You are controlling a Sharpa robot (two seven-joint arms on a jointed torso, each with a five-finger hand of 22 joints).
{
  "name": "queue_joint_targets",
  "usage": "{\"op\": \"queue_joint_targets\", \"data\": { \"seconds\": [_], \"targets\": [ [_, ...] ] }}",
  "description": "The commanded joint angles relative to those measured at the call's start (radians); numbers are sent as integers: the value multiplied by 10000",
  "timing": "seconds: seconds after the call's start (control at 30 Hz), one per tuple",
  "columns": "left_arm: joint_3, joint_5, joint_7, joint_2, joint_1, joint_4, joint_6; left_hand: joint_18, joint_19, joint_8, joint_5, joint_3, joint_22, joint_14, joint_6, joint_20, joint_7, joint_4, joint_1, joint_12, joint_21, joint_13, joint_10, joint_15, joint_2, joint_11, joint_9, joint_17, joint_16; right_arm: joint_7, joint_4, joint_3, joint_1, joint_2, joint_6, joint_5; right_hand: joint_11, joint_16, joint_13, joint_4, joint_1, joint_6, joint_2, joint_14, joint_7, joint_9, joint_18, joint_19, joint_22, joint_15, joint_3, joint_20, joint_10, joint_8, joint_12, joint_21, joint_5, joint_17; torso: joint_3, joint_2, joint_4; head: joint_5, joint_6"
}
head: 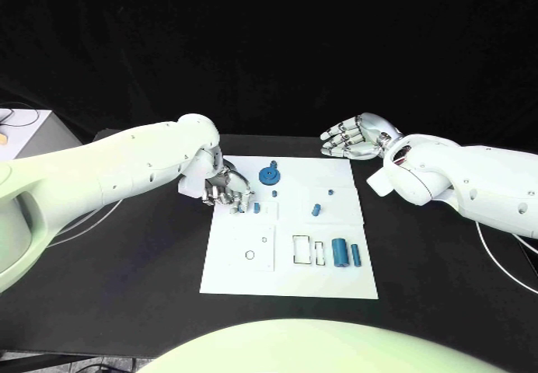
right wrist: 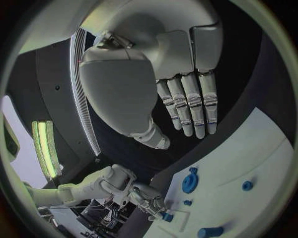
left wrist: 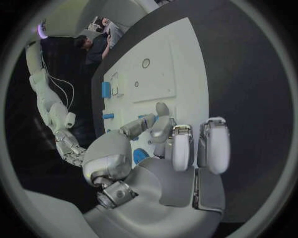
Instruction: Assemble the parts on the task board
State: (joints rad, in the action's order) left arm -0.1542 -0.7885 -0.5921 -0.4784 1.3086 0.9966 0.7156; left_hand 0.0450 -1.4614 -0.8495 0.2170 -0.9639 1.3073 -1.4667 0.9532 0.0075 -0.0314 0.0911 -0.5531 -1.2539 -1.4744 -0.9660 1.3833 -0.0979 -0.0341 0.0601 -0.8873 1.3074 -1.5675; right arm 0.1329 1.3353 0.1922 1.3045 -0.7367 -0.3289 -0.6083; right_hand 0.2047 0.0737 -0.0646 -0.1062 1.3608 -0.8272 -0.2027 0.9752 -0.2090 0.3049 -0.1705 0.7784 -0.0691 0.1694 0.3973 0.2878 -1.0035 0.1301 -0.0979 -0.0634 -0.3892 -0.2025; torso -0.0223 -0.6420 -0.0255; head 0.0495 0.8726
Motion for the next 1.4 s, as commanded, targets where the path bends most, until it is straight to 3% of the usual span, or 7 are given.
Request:
{"op": "queue_joint_targets", "data": {
  "seconds": [0.03, 0.17, 0.37, 0.53, 1.17, 1.4],
  "targets": [
    [-14, 86, -207, 26, -20, -97, -39, -98, -305, 50, -48, 124, 1376, -1041, 314, 18, 346, -13, -744, 41, 31, -24, -59, -62, -547, 27, -39, 2634, -33, 102, 6, -2, -4, 10, 150, -42, -9, -33, 10, 11, -96, -55, -42, 66, -546, -11, -104, -38, 12, 25, 22, -1, -95, -37, 40, -3, -65, 12, 3, 8, 0, 2, 0],
    [-15, 92, -224, 46, -19, -141, -147, -99, -306, 86, -68, 268, 1378, -1041, 304, 20, 342, -60, -846, 47, 32, -39, -65, -59, -486, 23, -91, 2634, -33, 101, 6, -2, -4, 7, 151, -42, -9, -33, 10, 11, -96, -55, -42, 66, -546, -11, -104, -38, 12, 25, 22, -1, -95, -37, 40, -3, -65, 12, -1, 4, -2, -6, 0],
    [-17, 96, -232, 88, -20, -184, -303, -96, -304, 184, -99, 844, 1373, -1041, 287, 26, 337, -68, -1162, 68, 45, -80, -76, -56, -181, 18, -265, 2634, -33, 99, 6, -2, -5, 10, 154, -42, -9, -33, 10, 11, -96, -55, -42, 66, -546, -11, -104, -38, 12, 25, 22, -1, -95, -37, 40, -3, -65, 12, -6, 3, 2, -15, 0],
    [-17, 97, -234, 92, -21, -193, -407, -101, -318, 326, -102, 1647, 1392, -1041, 315, 23, 348, -138, -1342, 74, 39, -165, -59, -62, 379, 25, -446, 2634, -33, 98, 1, -2, -5, 9, 156, -42, -6, -34, 9, 73, -173, -80, -49, 74, -549, -27, -102, -51, 46, 29, 88, 0, -98, -87, 67, 0, -64, 109, -7, 5, -4, -16, 0],
    [-19, -100, -243, -43, -22, -115, -546, -99, -319, 544, -175, 2759, 1391, -1041, 417, 6, 372, -406, -1624, 121, 54, -213, -55, -78, 1041, 45, -645, 2634, -33, 92, -9, -1, -5, 7, 175, -42, -6, -34, 9, 73, -173, -80, -49, 74, -549, -27, -102, -51, 46, 29, 88, 0, -98, -87, 67, 0, -64, 109, -2, 8, -6, -18, 0],
    [-20, -144, -232, -207, -25, 86, -549, -97, -316, 642, -208, 3199, 1386, -1041, 444, 1, 376, -412, -1894, 150, 66, -221, -62, -86, 1397, 48, -726, 2634, -33, 95, -11, -1, -7, 10, 182, -42, -6, -34, 9, 73, -173, -80, -49, 74, -549, -27, -102, -51, 46, 29, 88, 0, -98, -87, 67, 0, -64, 109, -2, 3, -6, -1, 0]
  ]
}}
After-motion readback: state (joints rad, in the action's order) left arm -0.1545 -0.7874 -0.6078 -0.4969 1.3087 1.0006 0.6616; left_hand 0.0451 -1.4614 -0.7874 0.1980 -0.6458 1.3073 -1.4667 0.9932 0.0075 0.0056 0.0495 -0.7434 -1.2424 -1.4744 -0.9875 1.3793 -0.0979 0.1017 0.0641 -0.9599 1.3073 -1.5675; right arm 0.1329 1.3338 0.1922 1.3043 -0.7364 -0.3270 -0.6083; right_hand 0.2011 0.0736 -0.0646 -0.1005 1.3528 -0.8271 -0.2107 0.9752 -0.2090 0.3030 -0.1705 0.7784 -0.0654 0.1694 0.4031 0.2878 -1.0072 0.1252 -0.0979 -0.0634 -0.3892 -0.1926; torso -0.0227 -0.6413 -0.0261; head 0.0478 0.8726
